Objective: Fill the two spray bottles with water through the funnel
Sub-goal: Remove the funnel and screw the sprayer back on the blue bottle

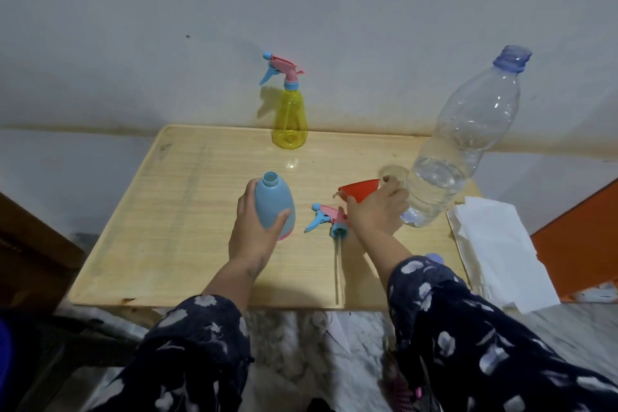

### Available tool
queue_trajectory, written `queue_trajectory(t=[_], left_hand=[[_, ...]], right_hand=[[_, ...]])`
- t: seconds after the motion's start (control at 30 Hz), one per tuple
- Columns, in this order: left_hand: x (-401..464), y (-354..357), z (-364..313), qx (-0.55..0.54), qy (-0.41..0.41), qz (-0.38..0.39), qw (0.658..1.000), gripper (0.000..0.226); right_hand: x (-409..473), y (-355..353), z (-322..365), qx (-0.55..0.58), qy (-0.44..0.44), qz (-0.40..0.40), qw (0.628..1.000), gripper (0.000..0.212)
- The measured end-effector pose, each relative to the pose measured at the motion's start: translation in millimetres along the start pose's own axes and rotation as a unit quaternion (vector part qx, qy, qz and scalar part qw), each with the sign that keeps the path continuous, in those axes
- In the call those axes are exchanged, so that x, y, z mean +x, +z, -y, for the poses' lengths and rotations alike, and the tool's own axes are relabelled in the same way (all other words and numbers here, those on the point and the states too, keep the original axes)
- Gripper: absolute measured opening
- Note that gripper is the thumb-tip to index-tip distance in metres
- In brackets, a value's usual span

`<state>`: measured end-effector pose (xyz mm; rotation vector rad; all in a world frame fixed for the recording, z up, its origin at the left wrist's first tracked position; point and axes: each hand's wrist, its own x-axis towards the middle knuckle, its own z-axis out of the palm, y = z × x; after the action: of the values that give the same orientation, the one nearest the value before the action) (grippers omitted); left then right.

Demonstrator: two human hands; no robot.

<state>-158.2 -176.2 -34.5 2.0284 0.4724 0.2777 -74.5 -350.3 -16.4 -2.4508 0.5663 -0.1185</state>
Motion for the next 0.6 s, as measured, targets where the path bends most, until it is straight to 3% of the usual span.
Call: queue_trajectory(t=[0.03, 0.1, 0.2, 0.27, 0.33, 0.5, 0.6], left_hand=[[0, 0, 0, 0.000, -0.002, -0.002, 1.000, 0.079], [0, 0, -1, 0.002, -0.001, -0.003, 1.000, 0.080], [1, 1, 1, 0.005, 0.000, -0.004, 1.000, 0.080], [1, 1, 1, 0.004, 0.000, -0.004, 1.000, 0.081], [0, 1, 1, 0.006, 0.002, -0.006, 1.000, 0.081], [1, 0, 0, 0.012, 0.004, -0.005, 1.000, 0.082], [1, 1, -1, 0.003, 0.005, -0.003, 1.000, 0.082]], right_hand=[[-8, 0, -3, -0.010, -0.026, -0.004, 1.000, 0.068], [-20, 7, -9, 0.000, -0.057, 0.066, 0.996, 0.049], [-25, 18, -15, -0.064, -0.057, 0.171, 0.982, 0.057], [-25, 21, -15, -0.079, -0.057, 0.178, 0.979, 0.063], [-21, 21, -12, -0.076, -0.059, 0.183, 0.978, 0.056], [-5, 12, 5, -0.010, -0.014, 0.275, 0.961, 0.035], [2, -2, 16, 0.085, 0.061, 0.339, 0.935, 0.021]])
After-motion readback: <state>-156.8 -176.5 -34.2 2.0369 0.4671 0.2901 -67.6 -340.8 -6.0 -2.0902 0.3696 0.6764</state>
